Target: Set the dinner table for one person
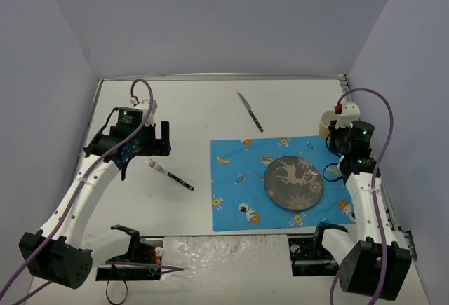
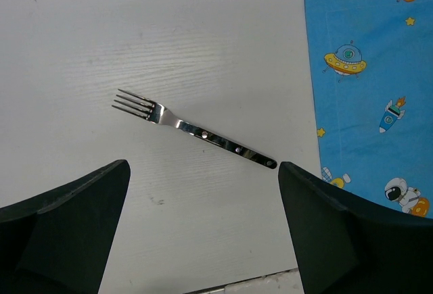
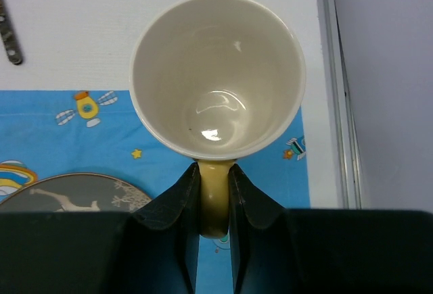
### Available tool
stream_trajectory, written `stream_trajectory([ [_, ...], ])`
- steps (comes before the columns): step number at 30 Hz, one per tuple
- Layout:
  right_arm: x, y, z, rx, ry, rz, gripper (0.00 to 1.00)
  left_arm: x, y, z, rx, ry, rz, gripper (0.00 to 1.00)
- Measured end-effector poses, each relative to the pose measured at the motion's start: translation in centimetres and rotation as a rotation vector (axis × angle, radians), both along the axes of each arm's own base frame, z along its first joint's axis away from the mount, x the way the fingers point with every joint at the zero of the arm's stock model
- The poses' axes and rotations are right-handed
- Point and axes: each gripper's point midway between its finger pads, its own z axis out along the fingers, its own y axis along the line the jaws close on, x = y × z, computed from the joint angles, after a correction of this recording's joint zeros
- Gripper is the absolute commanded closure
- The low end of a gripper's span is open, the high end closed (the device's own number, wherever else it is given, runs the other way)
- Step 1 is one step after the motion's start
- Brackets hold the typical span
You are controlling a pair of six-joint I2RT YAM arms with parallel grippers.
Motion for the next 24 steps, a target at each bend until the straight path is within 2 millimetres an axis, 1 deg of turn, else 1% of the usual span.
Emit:
stream_trajectory([
  [3, 0.3, -1.3, -1.0, 0.013, 0.021, -0.015, 1.0, -0.2, 0.4, 0.9, 0.004, -0.041, 0.01, 0.11],
  [8, 0.3, -3.1, -3.3, 0.068, 0.074, -0.015, 1.0, -0.4, 1.0, 2.3, 0.01, -0.103, 0.028, 0.11],
  [12, 0.2, -4.3, -4.5, 0.083, 0.102, -0.024, 1.0, -0.3, 1.3, 2.5, 0.019, -0.114, 0.039, 0.11],
  [15, 0.7, -4.6, -5.2, 0.097, 0.115, -0.007, 1.0, -0.3, 1.5, 2.5, 0.025, -0.114, 0.047, 0.11],
  [19, 1.5, -4.7, -5.6, 0.105, 0.119, 0.02, 1.0, -0.2, 1.9, 2.2, 0.038, -0.112, 0.061, 0.11],
  [24, 2.0, -5.4, -5.5, 0.1, 0.107, 0.017, 1.0, -0.3, 2.2, 1.8, 0.048, -0.103, 0.071, 0.11],
])
